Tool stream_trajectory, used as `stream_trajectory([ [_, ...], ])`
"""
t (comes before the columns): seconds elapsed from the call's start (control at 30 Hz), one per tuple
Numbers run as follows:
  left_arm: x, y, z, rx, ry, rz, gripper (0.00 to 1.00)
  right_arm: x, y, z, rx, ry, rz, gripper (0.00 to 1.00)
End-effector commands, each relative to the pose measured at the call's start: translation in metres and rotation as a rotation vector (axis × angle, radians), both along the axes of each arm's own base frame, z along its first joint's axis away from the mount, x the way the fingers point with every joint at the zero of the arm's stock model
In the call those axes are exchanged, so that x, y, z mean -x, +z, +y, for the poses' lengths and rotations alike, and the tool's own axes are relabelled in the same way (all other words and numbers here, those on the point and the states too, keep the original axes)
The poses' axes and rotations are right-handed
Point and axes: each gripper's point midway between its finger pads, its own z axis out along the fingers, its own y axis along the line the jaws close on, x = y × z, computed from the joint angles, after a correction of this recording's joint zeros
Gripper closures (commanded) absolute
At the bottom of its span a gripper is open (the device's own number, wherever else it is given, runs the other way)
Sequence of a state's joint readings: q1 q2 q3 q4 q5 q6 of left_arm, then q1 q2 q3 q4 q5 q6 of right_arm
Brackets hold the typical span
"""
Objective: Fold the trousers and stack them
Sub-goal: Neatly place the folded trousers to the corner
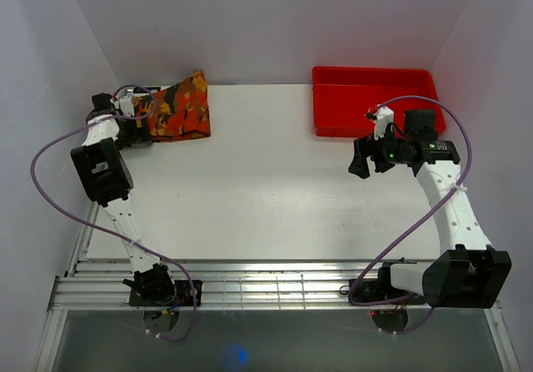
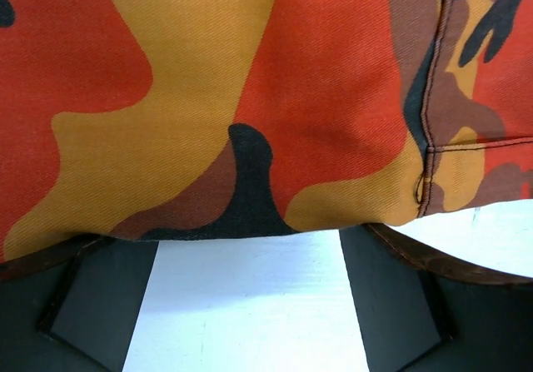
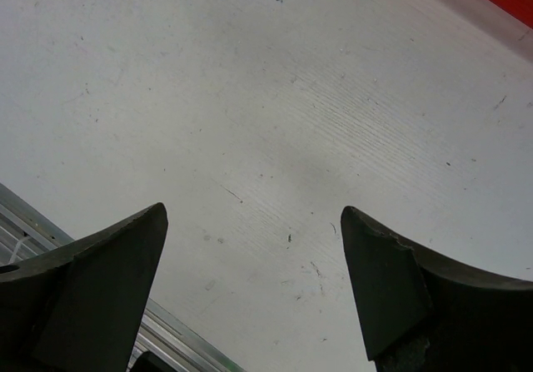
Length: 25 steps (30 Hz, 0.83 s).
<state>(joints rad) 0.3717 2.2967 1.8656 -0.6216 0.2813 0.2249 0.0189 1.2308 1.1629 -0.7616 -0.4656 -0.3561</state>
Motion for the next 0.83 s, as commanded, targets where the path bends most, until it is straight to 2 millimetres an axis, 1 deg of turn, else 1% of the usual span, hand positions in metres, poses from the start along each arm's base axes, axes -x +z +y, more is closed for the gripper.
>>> stream_trajectory([
  [0.0, -0.024, 0.046, -0.009, 0.026, -0.055, -0.135, 0.02, -0.002, 0.004, -0.002, 0.009, 0.004, -0.024, 0.10],
  [0.03, -0.023, 0.049, -0.013, 0.036, -0.068, -0.136, 0.02, -0.002, 0.006, -0.002, 0.008, 0.003, -0.027, 0.10],
  [0.07, -0.019, 0.067, -0.017, 0.040, -0.088, -0.160, 0.02, -0.002, 0.007, -0.002, 0.008, -0.001, -0.030, 0.10],
  [0.1, -0.015, 0.080, -0.025, 0.052, -0.116, -0.185, 0.02, -0.002, 0.010, -0.003, 0.011, -0.003, -0.037, 0.10],
  [0.13, -0.003, 0.077, -0.033, 0.065, -0.124, -0.169, 0.02, -0.002, 0.011, -0.005, 0.019, -0.009, -0.044, 0.10],
  [0.17, 0.004, 0.113, -0.040, 0.041, -0.134, -0.227, 0.02, 0.000, 0.014, -0.005, 0.025, -0.005, -0.059, 0.10],
  [0.2, 0.012, 0.124, -0.049, 0.026, -0.141, -0.233, 0.02, 0.001, 0.013, -0.006, 0.027, -0.005, -0.060, 0.10],
  [0.23, 0.026, 0.123, -0.061, 0.026, -0.160, -0.211, 0.02, 0.003, 0.008, -0.005, 0.027, -0.002, -0.048, 0.10],
  [0.27, 0.036, 0.133, -0.071, 0.025, -0.180, -0.219, 0.02, 0.004, 0.006, -0.005, 0.024, -0.001, -0.043, 0.10],
  [0.3, 0.052, 0.166, -0.089, 0.017, -0.216, -0.271, 0.02, 0.006, 0.003, -0.004, 0.019, 0.001, -0.033, 0.10],
  [0.33, 0.063, 0.172, -0.100, 0.020, -0.237, -0.275, 0.02, 0.008, 0.000, -0.002, 0.008, 0.006, -0.024, 0.10],
  [0.37, 0.080, 0.162, -0.111, 0.026, -0.248, -0.239, 0.02, 0.010, -0.006, -0.001, -0.004, 0.000, -0.004, 0.10],
  [0.4, 0.095, 0.178, -0.131, 0.012, -0.285, -0.259, 0.02, 0.009, -0.008, -0.007, -0.014, -0.024, 0.005, 0.10],
  [0.43, 0.107, 0.176, -0.141, 0.013, -0.296, -0.241, 0.02, 0.011, -0.010, -0.003, -0.035, -0.016, 0.017, 0.10],
  [0.47, 0.124, 0.161, -0.153, 0.037, -0.311, -0.194, 0.02, 0.014, -0.016, -0.002, -0.048, -0.026, 0.030, 0.10],
  [0.5, 0.135, 0.158, -0.167, 0.047, -0.332, -0.182, 0.02, 0.015, -0.018, -0.001, -0.058, -0.029, 0.039, 0.10],
  [0.53, 0.147, 0.167, -0.175, 0.043, -0.347, -0.208, 0.02, 0.017, -0.019, 0.002, -0.073, -0.022, 0.041, 0.10],
  [0.57, 0.160, 0.153, -0.180, 0.053, -0.353, -0.176, 0.02, 0.018, -0.019, 0.003, -0.083, -0.029, 0.030, 0.10],
  [0.6, 0.167, 0.152, -0.187, 0.061, -0.353, -0.173, 0.02, 0.022, -0.027, 0.003, -0.087, -0.032, 0.047, 0.10],
  [0.63, 0.174, 0.156, -0.190, 0.064, -0.353, -0.188, 0.02, 0.024, -0.028, 0.003, -0.089, -0.034, 0.045, 0.10],
  [0.67, 0.181, 0.155, -0.194, 0.084, -0.363, -0.181, 0.02, 0.026, -0.029, 0.003, -0.091, -0.037, 0.037, 0.10],
  [0.7, 0.188, 0.149, -0.195, 0.088, -0.364, -0.171, 0.02, 0.030, -0.036, 0.003, -0.090, -0.038, 0.050, 0.10],
  [0.8, 0.196, 0.150, -0.195, 0.086, -0.360, -0.182, 0.02, 0.037, -0.040, 0.004, -0.094, -0.038, 0.040, 0.10],
])
